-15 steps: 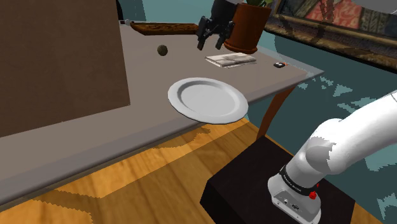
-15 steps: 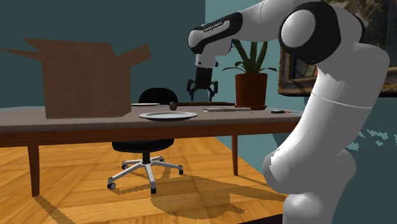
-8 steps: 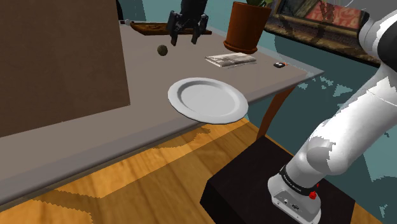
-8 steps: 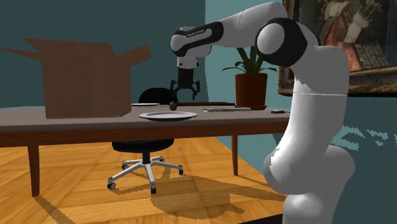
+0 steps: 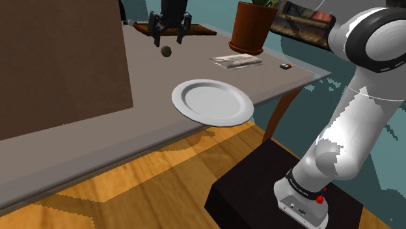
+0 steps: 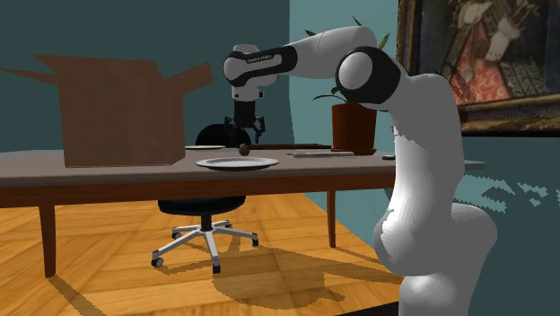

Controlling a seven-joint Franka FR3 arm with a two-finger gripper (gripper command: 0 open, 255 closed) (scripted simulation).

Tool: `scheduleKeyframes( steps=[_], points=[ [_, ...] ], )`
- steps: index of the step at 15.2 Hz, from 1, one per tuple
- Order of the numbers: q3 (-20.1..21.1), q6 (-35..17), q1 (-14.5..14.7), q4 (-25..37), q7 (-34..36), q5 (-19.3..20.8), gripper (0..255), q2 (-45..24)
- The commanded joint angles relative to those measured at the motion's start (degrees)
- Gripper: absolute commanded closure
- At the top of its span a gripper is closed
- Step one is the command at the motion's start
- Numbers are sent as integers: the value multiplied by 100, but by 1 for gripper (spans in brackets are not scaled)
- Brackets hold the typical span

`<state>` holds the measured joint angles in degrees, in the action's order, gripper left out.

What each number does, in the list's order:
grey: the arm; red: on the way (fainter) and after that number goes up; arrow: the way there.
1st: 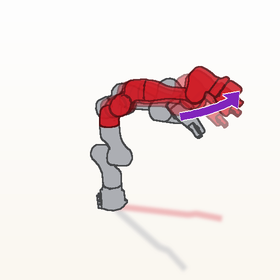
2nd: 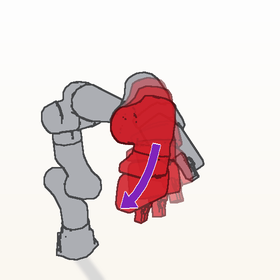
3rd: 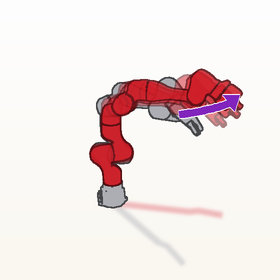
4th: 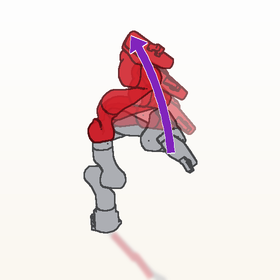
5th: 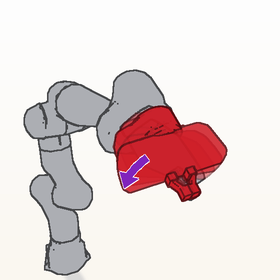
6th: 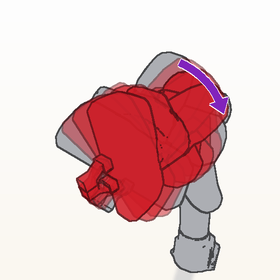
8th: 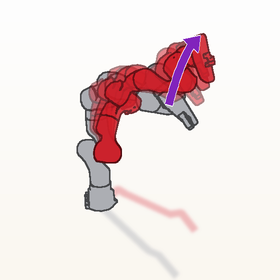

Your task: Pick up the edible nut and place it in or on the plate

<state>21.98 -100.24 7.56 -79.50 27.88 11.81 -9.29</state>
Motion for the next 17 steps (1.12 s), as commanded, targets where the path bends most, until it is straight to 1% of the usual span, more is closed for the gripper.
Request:
scheduleKeyframes(
  steps=[1,4,12,13,17],
  points=[
    [-8,-159,-11,-144,12,10,0,-13],
    [-24,-427,-37,-400,25,15,0,-25],
    [-24,-425,-37,-399,25,15,0,-25],
    [-24,-425,-37,-399,25,15,255,-25],
    [-24,-425,-37,-398,25,16,255,-26]
  ],
)
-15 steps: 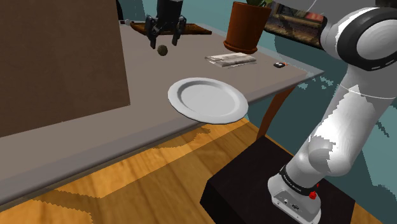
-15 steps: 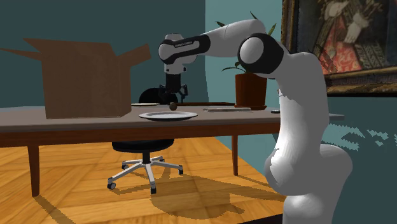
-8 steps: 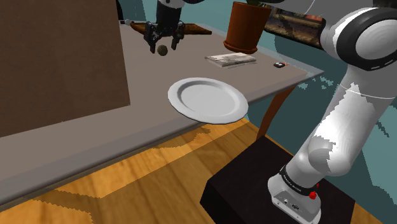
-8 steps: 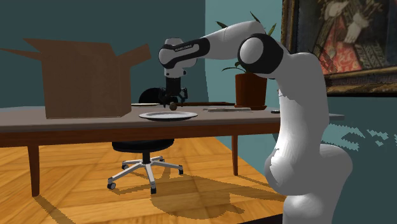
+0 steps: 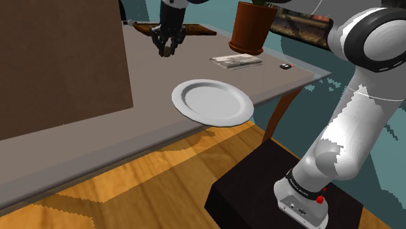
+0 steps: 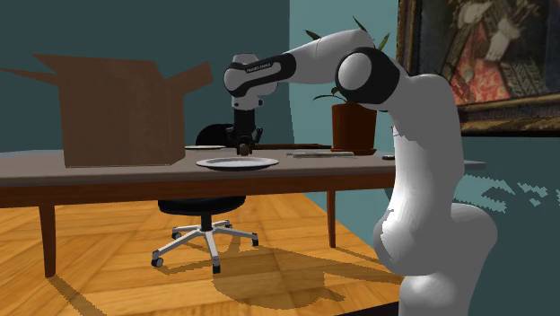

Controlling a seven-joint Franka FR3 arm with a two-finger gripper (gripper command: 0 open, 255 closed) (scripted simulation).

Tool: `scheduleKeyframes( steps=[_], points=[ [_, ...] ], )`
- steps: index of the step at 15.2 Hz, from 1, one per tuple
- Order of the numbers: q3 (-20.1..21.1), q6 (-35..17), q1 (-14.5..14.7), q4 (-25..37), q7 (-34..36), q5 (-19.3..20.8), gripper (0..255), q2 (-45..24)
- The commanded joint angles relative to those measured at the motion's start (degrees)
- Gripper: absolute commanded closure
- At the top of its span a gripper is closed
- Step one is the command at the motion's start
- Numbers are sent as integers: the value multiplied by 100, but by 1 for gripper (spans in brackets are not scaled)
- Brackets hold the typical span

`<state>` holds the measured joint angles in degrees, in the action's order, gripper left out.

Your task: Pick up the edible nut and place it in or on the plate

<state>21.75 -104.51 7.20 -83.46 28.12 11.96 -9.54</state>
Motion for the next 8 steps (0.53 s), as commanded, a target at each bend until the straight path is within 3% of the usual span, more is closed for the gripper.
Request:
scheduleKeyframes(
  steps=[1,8],
  points=[
    [-1,1,-1,-1,0,1,255,-2],
    [8,257,27,317,-21,21,255,-68]
  ],
)
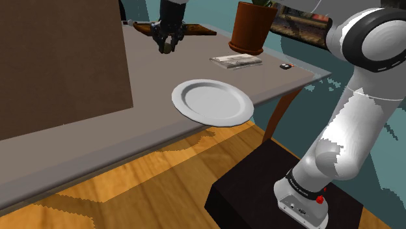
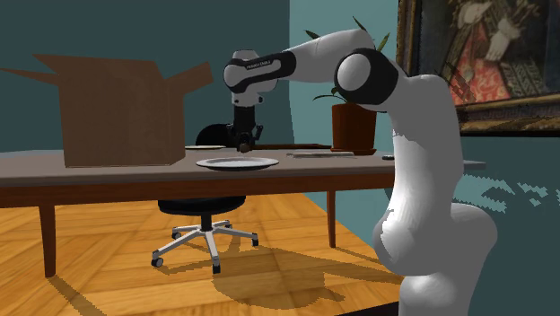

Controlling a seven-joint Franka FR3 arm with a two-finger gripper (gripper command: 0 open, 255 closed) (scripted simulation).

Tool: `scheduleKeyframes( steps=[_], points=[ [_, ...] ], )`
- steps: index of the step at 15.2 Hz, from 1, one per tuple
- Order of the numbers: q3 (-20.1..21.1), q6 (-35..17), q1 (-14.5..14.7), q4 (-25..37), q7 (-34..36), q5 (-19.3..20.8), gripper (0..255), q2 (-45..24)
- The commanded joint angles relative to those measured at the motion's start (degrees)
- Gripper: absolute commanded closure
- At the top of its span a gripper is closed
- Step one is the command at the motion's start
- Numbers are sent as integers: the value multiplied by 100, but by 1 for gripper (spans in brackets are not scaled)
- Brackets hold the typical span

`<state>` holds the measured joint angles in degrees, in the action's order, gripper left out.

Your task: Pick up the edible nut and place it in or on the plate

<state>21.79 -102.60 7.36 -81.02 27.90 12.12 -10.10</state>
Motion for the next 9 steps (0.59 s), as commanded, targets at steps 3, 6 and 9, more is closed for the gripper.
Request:
scheduleKeyframes(
  steps=[3,6,9],
  points=[
    [14,334,47,423,-17,37,255,-99],
    [25,616,94,806,-33,80,255,-208],
    [34,916,155,1233,-49,138,255,-345]
  ],
)
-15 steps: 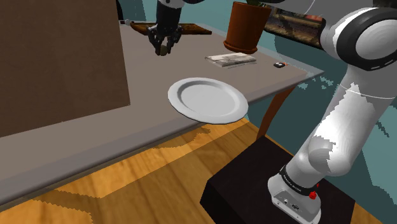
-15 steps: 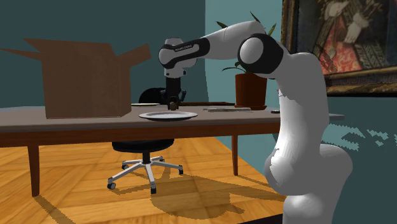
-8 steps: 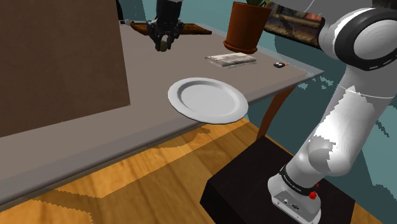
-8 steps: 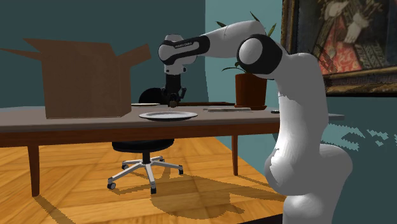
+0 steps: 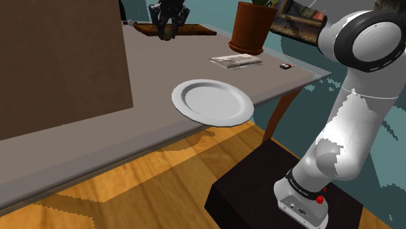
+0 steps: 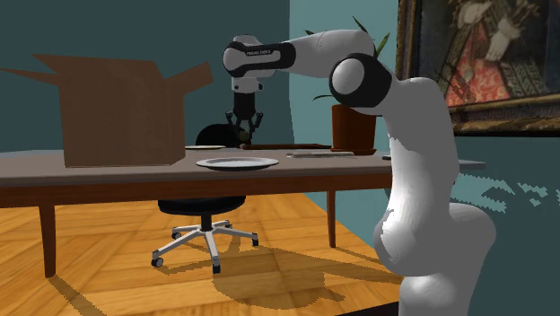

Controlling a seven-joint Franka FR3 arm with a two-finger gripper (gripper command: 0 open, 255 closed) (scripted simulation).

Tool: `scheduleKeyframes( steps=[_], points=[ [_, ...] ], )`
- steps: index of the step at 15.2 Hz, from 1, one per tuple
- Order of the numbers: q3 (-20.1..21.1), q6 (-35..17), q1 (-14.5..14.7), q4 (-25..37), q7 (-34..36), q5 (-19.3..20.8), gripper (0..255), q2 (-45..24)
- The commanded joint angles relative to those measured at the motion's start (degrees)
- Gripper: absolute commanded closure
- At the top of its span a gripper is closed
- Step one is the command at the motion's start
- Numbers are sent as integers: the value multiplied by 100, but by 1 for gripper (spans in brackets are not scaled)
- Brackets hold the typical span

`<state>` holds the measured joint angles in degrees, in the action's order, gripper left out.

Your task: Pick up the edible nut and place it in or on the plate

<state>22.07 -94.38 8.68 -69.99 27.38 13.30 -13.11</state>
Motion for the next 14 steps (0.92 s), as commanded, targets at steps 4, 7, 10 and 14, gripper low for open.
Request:
scheduleKeyframes(
  steps=[4,7,10,14],
  points=[
    [17,533,138,793,-21,127,255,-281],
    [66,377,71,134,81,-47,255,235],
    [122,174,24,-751,213,-302,255,950],
    [179,46,67,-1664,379,-607,255,1779]
  ],
)
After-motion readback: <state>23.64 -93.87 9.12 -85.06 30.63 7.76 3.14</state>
